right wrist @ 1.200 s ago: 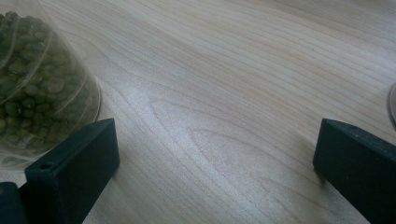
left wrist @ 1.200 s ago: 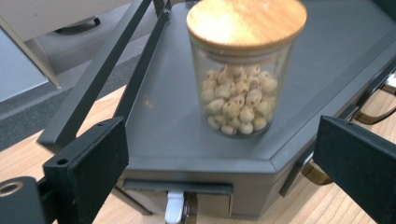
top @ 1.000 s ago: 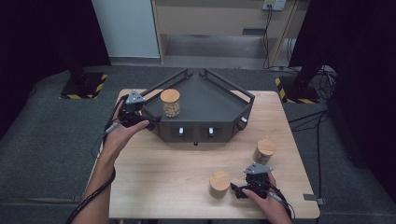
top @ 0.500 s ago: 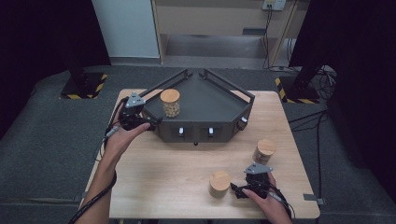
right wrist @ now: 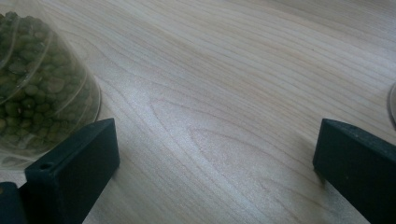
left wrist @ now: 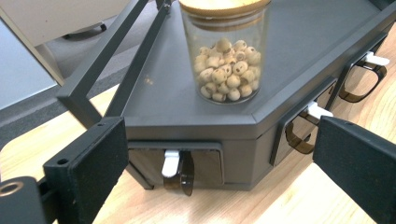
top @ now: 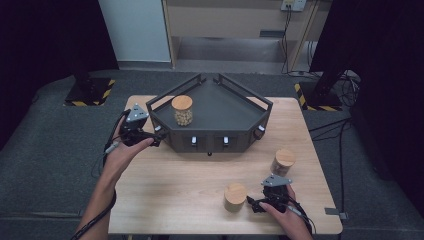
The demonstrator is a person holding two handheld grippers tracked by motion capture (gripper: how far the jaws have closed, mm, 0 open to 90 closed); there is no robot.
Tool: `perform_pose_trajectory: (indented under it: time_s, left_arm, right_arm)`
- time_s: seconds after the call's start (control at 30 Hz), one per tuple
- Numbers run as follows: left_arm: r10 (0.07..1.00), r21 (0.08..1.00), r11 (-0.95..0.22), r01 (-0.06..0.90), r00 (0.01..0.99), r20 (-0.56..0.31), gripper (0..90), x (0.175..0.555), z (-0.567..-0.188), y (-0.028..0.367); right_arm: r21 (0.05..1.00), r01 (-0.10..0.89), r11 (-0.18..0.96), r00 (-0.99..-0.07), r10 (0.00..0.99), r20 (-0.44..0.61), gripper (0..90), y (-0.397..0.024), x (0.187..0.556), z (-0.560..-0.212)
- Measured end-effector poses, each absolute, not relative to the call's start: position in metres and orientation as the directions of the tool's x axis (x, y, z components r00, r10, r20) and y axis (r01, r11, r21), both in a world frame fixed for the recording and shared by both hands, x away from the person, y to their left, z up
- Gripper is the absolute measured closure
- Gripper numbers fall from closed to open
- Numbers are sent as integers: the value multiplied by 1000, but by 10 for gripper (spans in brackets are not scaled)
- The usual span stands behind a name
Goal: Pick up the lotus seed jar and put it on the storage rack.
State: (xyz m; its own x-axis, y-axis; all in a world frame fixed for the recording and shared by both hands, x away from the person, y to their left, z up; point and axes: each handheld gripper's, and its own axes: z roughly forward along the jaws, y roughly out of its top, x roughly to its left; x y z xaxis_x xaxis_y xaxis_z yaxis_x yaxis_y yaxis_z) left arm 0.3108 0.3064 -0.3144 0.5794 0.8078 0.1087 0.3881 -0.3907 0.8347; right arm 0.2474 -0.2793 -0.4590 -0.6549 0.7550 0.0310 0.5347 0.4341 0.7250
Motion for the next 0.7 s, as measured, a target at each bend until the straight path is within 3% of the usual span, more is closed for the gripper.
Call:
perform_pose_trajectory:
  time_s: [0.7]
  left_arm:
    - [834, 842, -345, 415, 547, 72, 26, 288, -332, 315]
  right_arm:
    - [725, 535, 435, -655, 755, 31, 3, -279, 248, -459]
